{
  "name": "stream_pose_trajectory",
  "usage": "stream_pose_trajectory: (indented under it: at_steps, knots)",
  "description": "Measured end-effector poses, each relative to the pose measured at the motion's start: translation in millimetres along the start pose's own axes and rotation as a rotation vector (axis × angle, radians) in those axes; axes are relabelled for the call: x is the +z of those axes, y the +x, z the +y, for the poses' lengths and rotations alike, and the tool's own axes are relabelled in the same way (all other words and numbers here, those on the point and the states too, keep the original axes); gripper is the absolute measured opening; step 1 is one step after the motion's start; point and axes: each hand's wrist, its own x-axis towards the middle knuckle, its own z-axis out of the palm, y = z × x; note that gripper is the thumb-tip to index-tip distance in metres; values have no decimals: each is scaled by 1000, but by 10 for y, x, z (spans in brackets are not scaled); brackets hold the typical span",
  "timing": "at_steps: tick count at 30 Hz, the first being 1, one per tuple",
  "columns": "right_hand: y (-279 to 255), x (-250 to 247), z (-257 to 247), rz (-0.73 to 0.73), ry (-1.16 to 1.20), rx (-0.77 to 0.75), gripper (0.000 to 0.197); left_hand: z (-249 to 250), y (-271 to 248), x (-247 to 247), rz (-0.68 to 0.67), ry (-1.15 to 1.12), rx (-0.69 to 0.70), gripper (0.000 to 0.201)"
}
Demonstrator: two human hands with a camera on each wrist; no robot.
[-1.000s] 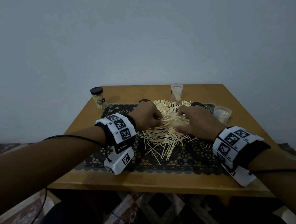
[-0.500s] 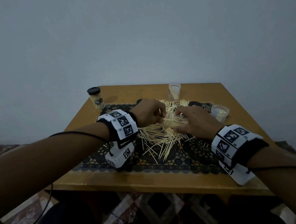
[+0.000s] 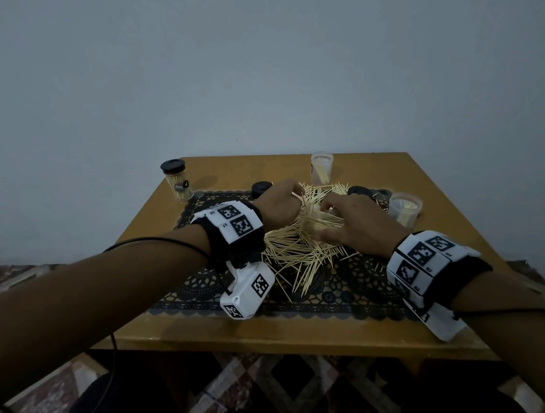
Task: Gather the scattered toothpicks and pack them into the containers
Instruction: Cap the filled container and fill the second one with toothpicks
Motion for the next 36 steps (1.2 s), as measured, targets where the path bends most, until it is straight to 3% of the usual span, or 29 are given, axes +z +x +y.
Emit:
stream_pose_trajectory:
  at_steps: [6, 10, 15, 18, 20, 23, 29, 33, 36]
  knots:
    - [8, 2, 10, 5, -20, -3, 49, 103, -80, 103, -56, -242, -51, 67]
    - [10, 10, 72, 29, -12, 14, 49, 70, -86, 57, -37, -317, -19, 67]
    - [16, -1, 106, 24, -20, 32, 53, -103, -103, -136, 113, -57, 37, 40]
    - [16, -5, 76, 19, -27, 29, 52, -209, -191, -150, 29, 160, 31, 29]
    - [16, -2, 59, 19, -27, 34, 51, -230, -244, -109, -34, 276, 48, 38]
    - [7, -2, 30, 12, -16, 35, 50, -255, -238, -39, -13, 223, 49, 47]
    - [-9, -2, -22, 7, -3, 6, 47, -236, -220, 34, 49, 40, 68, 31]
    - [-14, -17, -18, -5, -2, 10, 49, -250, -228, -57, 93, 303, 205, 16]
    - [-21, -29, -19, -13, -3, 15, 50, -251, -230, -157, 91, 458, 284, 16]
